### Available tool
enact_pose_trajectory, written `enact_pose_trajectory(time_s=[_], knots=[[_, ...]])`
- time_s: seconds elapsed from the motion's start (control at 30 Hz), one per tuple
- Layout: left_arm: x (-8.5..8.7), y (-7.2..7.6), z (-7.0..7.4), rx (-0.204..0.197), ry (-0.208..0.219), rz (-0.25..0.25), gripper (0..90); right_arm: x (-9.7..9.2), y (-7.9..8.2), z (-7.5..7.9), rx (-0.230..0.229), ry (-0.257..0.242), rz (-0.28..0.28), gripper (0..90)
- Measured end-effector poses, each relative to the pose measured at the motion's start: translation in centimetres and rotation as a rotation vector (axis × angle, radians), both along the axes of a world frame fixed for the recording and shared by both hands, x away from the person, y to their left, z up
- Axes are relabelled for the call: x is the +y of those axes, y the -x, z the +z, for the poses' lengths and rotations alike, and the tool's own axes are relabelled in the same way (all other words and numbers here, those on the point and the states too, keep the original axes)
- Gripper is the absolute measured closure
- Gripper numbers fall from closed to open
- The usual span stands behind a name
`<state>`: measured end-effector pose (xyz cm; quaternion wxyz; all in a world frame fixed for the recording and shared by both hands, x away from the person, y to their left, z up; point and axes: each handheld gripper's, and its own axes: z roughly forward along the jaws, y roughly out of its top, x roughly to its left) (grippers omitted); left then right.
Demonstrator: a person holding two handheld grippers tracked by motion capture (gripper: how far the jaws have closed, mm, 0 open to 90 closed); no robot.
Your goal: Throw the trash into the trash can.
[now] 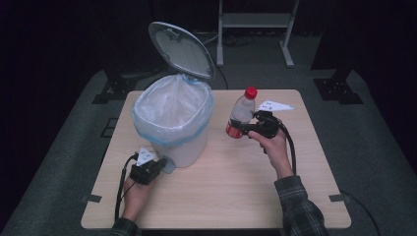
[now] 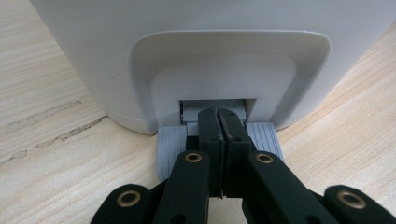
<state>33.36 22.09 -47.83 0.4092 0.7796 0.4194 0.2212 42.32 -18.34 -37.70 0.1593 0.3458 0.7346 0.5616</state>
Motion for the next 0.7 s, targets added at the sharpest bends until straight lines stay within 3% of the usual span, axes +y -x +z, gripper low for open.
enact_pose_trajectory(time_s=[0.43,0.7], knots=[[0.0,0.0,0.0,0.000,0.000,0.000,89.3,-0.8,0.9,2.3,-0.032,-0.079,0.040,26.8],[0.0,0.0,0.0,0.001,0.000,-0.001,89.3,-1.2,1.1,3.3,-0.045,-0.103,0.053,26.9]])
